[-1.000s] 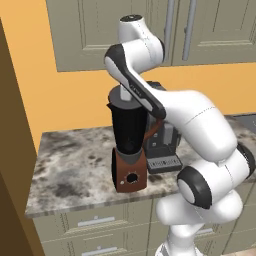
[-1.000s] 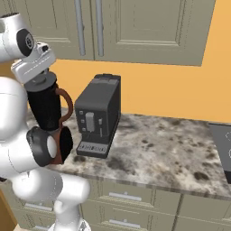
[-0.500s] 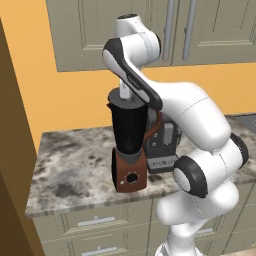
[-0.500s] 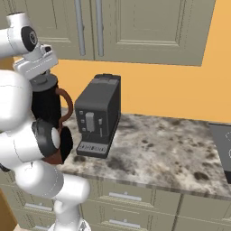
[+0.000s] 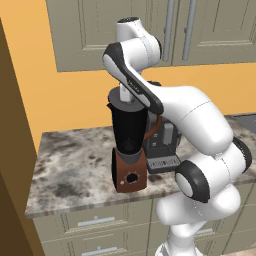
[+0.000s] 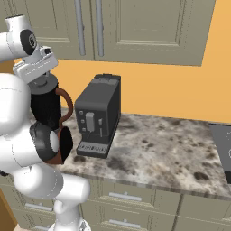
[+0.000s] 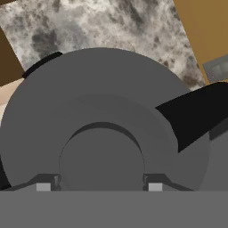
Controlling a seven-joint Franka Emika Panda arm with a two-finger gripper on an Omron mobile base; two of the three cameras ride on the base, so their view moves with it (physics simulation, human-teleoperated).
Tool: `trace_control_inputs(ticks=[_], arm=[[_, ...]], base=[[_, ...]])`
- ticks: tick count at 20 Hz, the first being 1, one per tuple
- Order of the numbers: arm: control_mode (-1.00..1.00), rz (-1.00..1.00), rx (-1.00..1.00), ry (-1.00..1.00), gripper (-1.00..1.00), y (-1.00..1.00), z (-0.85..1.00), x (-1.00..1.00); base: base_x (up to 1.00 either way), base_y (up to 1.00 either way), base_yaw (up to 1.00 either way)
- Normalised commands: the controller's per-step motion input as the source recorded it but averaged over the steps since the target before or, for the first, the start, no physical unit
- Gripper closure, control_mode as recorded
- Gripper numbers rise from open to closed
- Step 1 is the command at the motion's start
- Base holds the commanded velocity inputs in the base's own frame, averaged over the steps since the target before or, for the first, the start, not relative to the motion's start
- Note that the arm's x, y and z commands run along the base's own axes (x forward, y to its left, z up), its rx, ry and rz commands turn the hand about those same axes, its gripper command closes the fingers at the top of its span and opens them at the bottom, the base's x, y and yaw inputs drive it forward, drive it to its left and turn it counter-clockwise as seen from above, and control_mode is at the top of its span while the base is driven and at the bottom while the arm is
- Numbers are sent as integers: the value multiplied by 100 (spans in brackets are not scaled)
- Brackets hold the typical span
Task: Close the lid blender by securely placing the lid on top.
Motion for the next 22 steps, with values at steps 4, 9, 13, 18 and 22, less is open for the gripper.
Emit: trace_control_inputs(ticks=[4, 9, 13, 18, 22], arm=[[-100, -2, -7, 0, 100, 0, 31, 0], [-100, 0, -5, 9, 100, 0, 5, 0], [-100, 5, -4, 14, 100, 0, 0, -2], [-100, 4, 0, 17, 100, 0, 0, -5], [-100, 3, -1, 8, 100, 1, -9, -13]], base=[[0, 0, 0], [0, 0, 0], [0, 0, 0], [0, 0, 0], [0, 0, 0]])
